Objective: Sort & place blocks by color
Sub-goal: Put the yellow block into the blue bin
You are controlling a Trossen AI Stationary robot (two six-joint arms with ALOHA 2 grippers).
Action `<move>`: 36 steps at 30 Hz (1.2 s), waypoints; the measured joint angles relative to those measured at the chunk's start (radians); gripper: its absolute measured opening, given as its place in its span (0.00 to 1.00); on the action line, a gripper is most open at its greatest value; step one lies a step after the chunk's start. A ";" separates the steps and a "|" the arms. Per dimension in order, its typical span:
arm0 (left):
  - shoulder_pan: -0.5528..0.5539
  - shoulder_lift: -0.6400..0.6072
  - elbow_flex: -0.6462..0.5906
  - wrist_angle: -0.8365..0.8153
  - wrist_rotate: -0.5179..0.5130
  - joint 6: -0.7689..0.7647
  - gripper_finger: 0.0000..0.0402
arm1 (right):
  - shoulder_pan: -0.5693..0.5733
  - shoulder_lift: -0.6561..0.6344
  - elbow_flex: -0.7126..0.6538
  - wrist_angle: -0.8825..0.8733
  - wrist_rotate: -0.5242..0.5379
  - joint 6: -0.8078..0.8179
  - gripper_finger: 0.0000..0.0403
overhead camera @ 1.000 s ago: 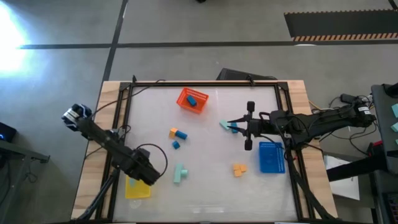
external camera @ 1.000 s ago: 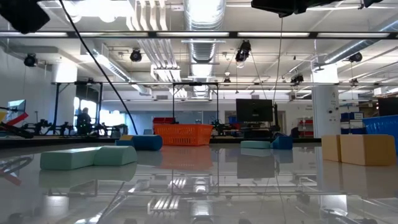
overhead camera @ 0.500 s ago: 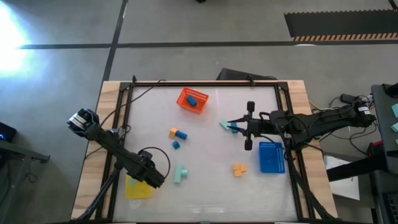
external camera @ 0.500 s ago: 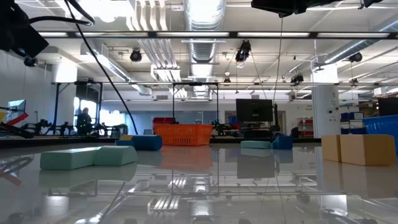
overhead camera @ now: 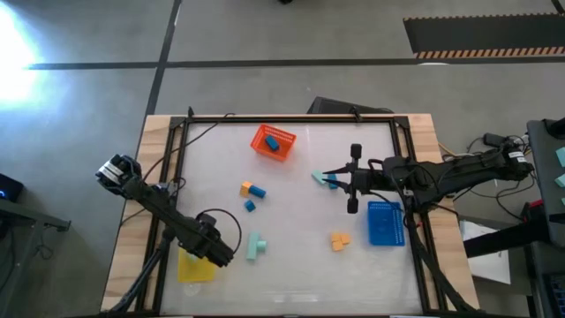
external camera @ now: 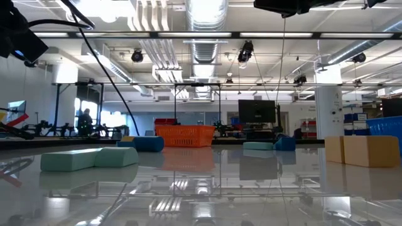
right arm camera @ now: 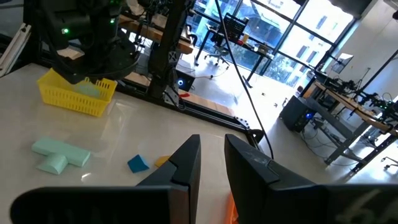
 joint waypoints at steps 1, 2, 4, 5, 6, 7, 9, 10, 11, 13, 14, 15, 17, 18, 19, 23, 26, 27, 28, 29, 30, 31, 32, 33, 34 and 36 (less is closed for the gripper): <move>0.000 -0.001 0.000 0.000 0.000 0.005 0.20 | 0.000 0.000 0.000 0.000 0.000 0.000 0.16; 0.000 -0.002 0.000 0.000 0.000 0.018 0.22 | 0.000 0.000 0.000 0.000 0.000 0.000 0.16; 0.000 -0.002 0.002 -0.001 0.000 0.050 0.25 | 0.000 0.000 0.000 0.000 0.000 0.000 0.16; 0.000 -0.003 0.007 -0.001 0.000 0.072 0.26 | 0.000 0.000 0.000 0.000 0.000 -0.001 0.16; 0.001 -0.006 0.013 0.000 0.000 0.093 0.27 | 0.000 0.000 0.000 0.000 0.000 -0.001 0.16; 0.003 -0.009 0.021 -0.001 0.000 0.122 0.27 | 0.000 0.000 0.000 0.000 0.000 -0.001 0.16; 0.005 -0.019 0.040 -0.001 0.000 0.189 0.28 | 0.000 0.000 0.000 0.000 0.000 -0.001 0.16; 0.007 -0.025 0.048 -0.002 0.000 0.224 0.28 | 0.000 0.000 0.000 0.000 0.000 -0.001 0.16; 0.007 -0.032 0.058 -0.003 -0.004 0.261 0.28 | 0.000 0.000 0.000 0.000 0.000 0.000 0.16; 0.007 -0.045 0.084 -0.001 -0.045 0.332 0.28 | 0.000 0.000 0.000 0.000 0.002 0.000 0.16; 0.007 -0.053 0.096 0.000 -0.081 0.370 0.28 | 0.000 0.000 0.000 0.000 0.004 0.001 0.16; 0.007 -0.059 0.109 0.001 -0.132 0.408 0.28 | 0.000 0.000 0.000 0.000 0.005 0.001 0.16; 0.007 -0.079 0.125 0.030 -0.259 0.493 0.28 | 0.000 0.000 0.000 0.001 0.006 0.001 0.16; 0.007 -0.091 0.128 0.055 -0.335 0.537 0.28 | 0.000 0.000 0.000 0.000 0.006 0.002 0.16; 0.007 -0.101 0.128 0.085 -0.418 0.585 0.28 | 0.000 0.000 0.000 0.001 0.006 0.007 0.16; 0.007 -0.155 0.103 0.228 -0.725 0.826 0.28 | 0.000 0.009 0.004 0.001 0.005 0.063 0.16; 0.010 -0.196 0.068 0.332 -0.886 1.025 0.28 | 0.008 0.022 -0.001 0.000 -0.015 0.121 0.16; 0.011 -0.207 0.058 0.357 -0.936 1.089 0.28 | 0.015 0.027 -0.004 -0.001 -0.038 0.135 0.16; 0.012 -0.220 0.046 0.382 -0.982 1.147 0.28 | 0.026 0.036 -0.004 -0.001 -0.070 0.148 0.16; 0.012 -0.235 0.030 0.414 -1.028 1.204 0.28 | 0.038 0.042 -0.004 0.004 -0.098 0.165 0.16; 0.013 -0.249 0.011 0.455 -1.079 1.259 0.28 | 0.051 0.048 -0.004 0.003 -0.113 0.180 0.16; 0.015 -0.263 -0.013 0.501 -1.130 1.315 0.28 | 0.065 0.058 -0.003 0.003 -0.116 0.201 0.16; 0.018 -0.277 -0.040 0.551 -1.172 1.369 0.28 | 0.078 0.068 0.004 0.000 -0.115 0.225 0.16; 0.021 -0.292 -0.071 0.610 -1.203 1.426 0.28 | 0.091 0.078 0.013 0.000 -0.105 0.248 0.16; 0.027 -0.308 -0.104 0.677 -1.227 1.485 0.28 | 0.104 0.091 0.023 0.000 -0.089 0.269 0.16; 0.043 -0.342 -0.178 0.842 -1.246 1.612 0.28 | 0.128 0.115 0.055 -0.028 -0.058 0.309 0.16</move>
